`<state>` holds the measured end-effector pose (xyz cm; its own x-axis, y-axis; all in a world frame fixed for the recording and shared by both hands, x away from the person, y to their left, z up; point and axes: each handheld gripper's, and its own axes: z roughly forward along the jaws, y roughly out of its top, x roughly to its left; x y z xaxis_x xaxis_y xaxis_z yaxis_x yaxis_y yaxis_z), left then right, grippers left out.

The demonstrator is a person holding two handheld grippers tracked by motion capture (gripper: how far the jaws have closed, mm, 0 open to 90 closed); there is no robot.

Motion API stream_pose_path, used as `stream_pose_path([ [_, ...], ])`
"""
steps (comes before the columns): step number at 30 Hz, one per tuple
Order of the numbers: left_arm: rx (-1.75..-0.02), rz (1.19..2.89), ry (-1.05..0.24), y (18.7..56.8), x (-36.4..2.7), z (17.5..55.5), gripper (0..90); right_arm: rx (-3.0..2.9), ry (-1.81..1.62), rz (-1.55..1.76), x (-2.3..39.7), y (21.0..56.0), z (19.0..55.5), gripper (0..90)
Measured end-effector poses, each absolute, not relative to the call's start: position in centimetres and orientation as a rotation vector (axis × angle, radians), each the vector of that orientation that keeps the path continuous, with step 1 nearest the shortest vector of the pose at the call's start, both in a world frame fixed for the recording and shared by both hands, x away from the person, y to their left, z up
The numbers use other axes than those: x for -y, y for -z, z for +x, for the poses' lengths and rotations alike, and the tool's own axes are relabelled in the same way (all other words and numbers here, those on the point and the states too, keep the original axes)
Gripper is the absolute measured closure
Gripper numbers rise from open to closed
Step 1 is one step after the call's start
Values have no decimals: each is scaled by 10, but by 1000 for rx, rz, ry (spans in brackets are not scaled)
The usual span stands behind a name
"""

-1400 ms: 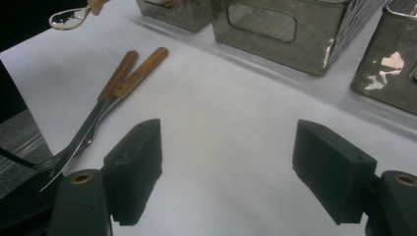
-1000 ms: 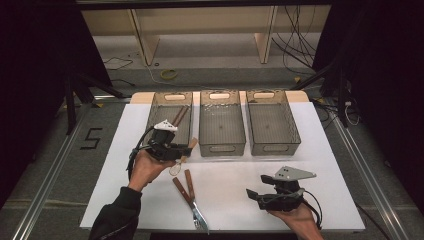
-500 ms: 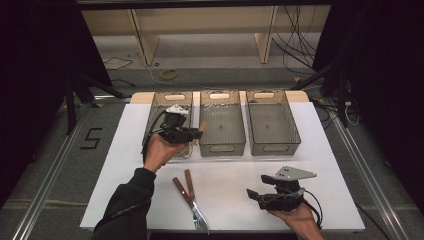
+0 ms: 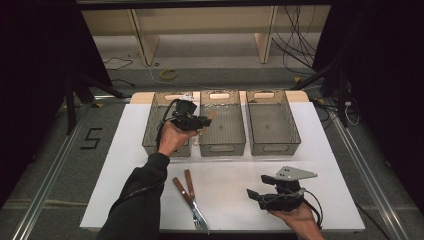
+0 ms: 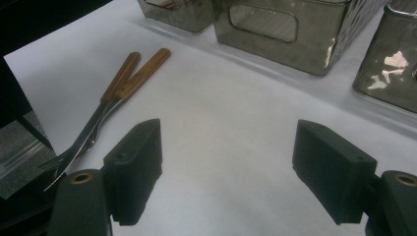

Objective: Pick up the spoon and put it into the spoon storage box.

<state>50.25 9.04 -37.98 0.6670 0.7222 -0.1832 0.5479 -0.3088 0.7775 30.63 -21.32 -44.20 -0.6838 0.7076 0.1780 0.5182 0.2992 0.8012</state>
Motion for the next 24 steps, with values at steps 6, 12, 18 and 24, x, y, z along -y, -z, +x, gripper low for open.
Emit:
stream_pose_path([
  [6,-995,1997,-249,384,-82,513,754,-2359,-1329,1127,213,442,306,279],
  [12,-1003,1979,-245,387,-78,520,753,-2359,-1332,1131,214,443,307,279],
  [18,-1014,1969,-234,389,-76,526,752,-2360,-1332,1130,214,443,307,279],
  [24,-1012,1982,-238,394,-71,531,751,-2363,-1332,1127,214,443,307,279],
])
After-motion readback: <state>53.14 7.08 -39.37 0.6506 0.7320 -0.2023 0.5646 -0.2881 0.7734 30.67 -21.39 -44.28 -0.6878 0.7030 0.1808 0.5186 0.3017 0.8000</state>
